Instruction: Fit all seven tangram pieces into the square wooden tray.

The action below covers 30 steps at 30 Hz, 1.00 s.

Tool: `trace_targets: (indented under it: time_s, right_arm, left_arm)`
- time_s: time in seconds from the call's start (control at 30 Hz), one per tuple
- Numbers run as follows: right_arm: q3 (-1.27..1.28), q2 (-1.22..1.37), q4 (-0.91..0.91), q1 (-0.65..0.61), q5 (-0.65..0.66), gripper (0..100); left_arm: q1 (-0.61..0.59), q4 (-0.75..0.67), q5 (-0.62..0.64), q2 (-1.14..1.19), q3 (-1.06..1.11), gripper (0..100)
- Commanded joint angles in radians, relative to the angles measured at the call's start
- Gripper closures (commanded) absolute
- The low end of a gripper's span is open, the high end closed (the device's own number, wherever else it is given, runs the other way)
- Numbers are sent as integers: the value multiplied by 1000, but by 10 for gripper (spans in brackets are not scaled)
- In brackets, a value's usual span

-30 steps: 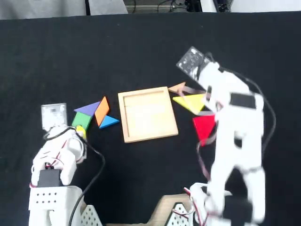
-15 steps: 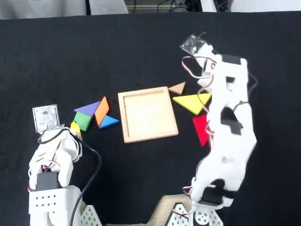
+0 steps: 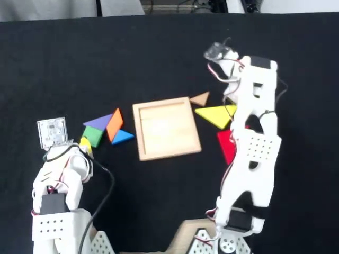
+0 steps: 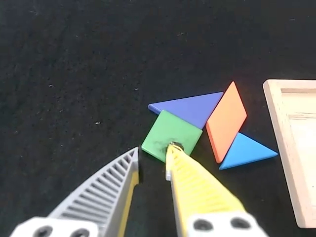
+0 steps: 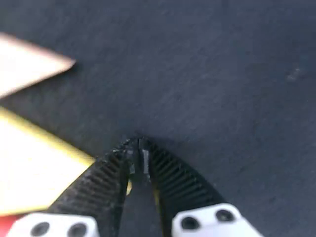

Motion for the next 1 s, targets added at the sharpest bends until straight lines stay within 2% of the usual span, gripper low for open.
trace_targets:
  time_s: [0.0, 0.13, 0.37, 0.5, 0.63, 0.77, 0.97]
  right_arm:
    - [-56, -5, 186, 63, 112, 985]
    - [-56, -8, 364, 84, 238, 988]
    - [171, -156, 354, 115, 236, 987]
    - [358, -341, 347, 106, 236, 987]
    - [590, -572, 253, 66, 226, 987]
    - [843, -794, 89, -15, 72, 987]
    - [1081, -984, -149, -135, -285, 984]
  left_arm:
    - [13, -20, 11, -11, -5, 895]
    - [13, -23, 11, -11, -5, 895]
    - [13, -20, 11, -11, -5, 895]
    - [13, -20, 11, -11, -5, 895]
    - [13, -20, 11, -11, -5, 895]
    - [13, -20, 11, -11, -5, 895]
    - [12, -18, 11, -11, -4, 895]
